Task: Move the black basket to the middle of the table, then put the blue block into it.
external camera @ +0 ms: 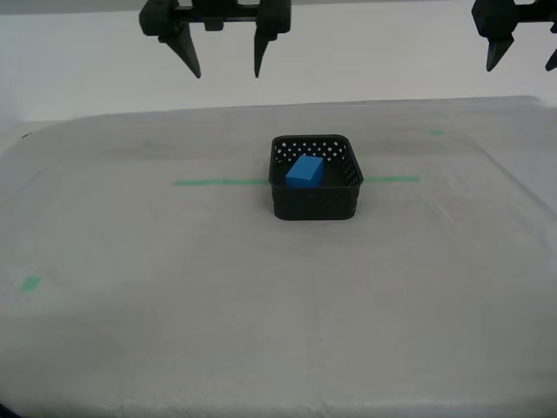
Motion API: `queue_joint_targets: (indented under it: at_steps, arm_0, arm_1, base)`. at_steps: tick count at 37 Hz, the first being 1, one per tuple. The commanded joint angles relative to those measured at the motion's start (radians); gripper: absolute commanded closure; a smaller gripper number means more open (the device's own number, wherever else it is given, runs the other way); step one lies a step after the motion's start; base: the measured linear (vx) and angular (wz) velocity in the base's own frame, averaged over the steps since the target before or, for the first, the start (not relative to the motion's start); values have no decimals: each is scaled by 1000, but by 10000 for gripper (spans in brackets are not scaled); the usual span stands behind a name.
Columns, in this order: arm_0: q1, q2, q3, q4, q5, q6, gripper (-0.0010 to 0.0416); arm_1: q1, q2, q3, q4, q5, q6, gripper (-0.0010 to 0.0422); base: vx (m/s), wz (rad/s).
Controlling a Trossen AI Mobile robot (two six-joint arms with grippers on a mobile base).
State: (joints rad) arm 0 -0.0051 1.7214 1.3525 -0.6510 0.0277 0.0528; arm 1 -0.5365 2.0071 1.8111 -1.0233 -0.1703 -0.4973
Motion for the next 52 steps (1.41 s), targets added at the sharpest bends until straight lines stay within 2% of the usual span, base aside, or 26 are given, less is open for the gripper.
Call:
queue_joint_targets:
  at_steps: [1, 7, 11, 16, 21, 36, 40, 44, 52]
  arm_0:
    - [0, -1, 0, 0, 0, -1, 7]
    - [0, -1, 0, 0, 0, -1, 7]
    - [0, -1, 0, 0, 0, -1, 7]
    - [0, -1, 0, 0, 0, -1, 7]
    - [0, -1, 0, 0, 0, -1, 7]
    - [0, -1, 0, 0, 0, -1, 7]
    - [0, -1, 0, 0, 0, -1, 7]
    - [0, -1, 0, 0, 0, -1, 7]
    - [0, -1, 0, 0, 0, -1, 7]
  arm_1:
    - [30, -60, -97, 63, 23, 5, 11]
    - [74, -151, -227, 129, 24, 24, 11]
    - [101, -190, -278, 163, 25, 56, 11]
    - [135, -207, -288, 162, 25, 111, 11]
    - [159, -207, -288, 163, 24, 127, 11]
    - [180, -204, -295, 220, -43, 171, 11]
    - [184, -205, -322, 280, -34, 180, 11]
    - [192, -205, -353, 312, -2, 180, 11]
    - [207, -205, -404, 365, -1, 202, 11]
  base:
    - [0, 0]
    - [0, 0]
    - [0, 0]
    - [0, 0]
    - [0, 0]
    - [0, 0]
    - [0, 0]
    - [0, 0]
    - [0, 0]
